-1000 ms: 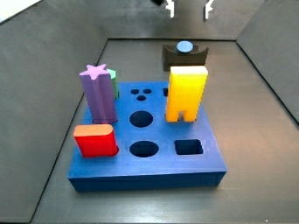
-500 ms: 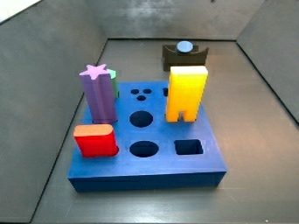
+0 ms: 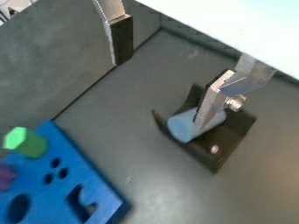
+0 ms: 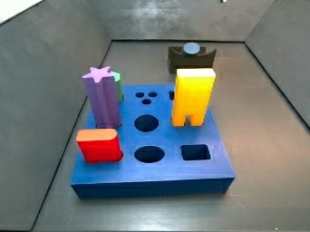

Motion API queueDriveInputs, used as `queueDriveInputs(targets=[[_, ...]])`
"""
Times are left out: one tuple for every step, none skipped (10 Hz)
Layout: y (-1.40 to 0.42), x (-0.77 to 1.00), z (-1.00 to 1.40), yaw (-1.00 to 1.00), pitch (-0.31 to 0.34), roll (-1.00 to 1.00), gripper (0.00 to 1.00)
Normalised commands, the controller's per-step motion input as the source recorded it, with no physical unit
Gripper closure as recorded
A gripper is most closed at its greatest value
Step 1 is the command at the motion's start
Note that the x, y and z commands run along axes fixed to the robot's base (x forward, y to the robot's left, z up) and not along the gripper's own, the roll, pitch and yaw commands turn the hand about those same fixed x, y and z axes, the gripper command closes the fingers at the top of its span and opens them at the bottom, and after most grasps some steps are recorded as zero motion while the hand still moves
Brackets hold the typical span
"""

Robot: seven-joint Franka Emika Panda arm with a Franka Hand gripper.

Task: Pick up the oval object. Move up. Place the oval object on the fixture. Regrasp the oval object. Move to above the board. Insert the oval object.
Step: Regrasp the oval object.

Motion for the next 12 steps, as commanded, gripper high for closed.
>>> queueDriveInputs(targets=[[-0.02,-0.04,0.01,0.01,0.01,1.0,0.0],[-0.02,-0.04,0.01,0.01,0.005,1.0,0.0],[-0.02,-0.03,0.01,0.01,-0.002,1.0,0.0],[-0.02,-0.02,0.0,0.01,-0.009,1.0,0.0],[-0.02,-0.02,0.01,0.01,-0.012,1.0,0.0],[-0.02,-0.02,0.0,0.01,-0.011,1.0,0.0],[-0.02,-0.02,0.01,0.01,-0.008,1.0,0.0],[-0.02,-0.01,0.01,0.02,-0.002,1.0,0.0],[-0.02,0.01,0.01,0.02,0.005,1.0,0.0],[-0.02,0.02,0.0,0.02,0.013,1.0,0.0],[-0.02,0.03,-0.01,0.02,0.023,1.0,0.0],[-0.02,0.05,-0.01,0.03,0.042,1.0,0.0]])
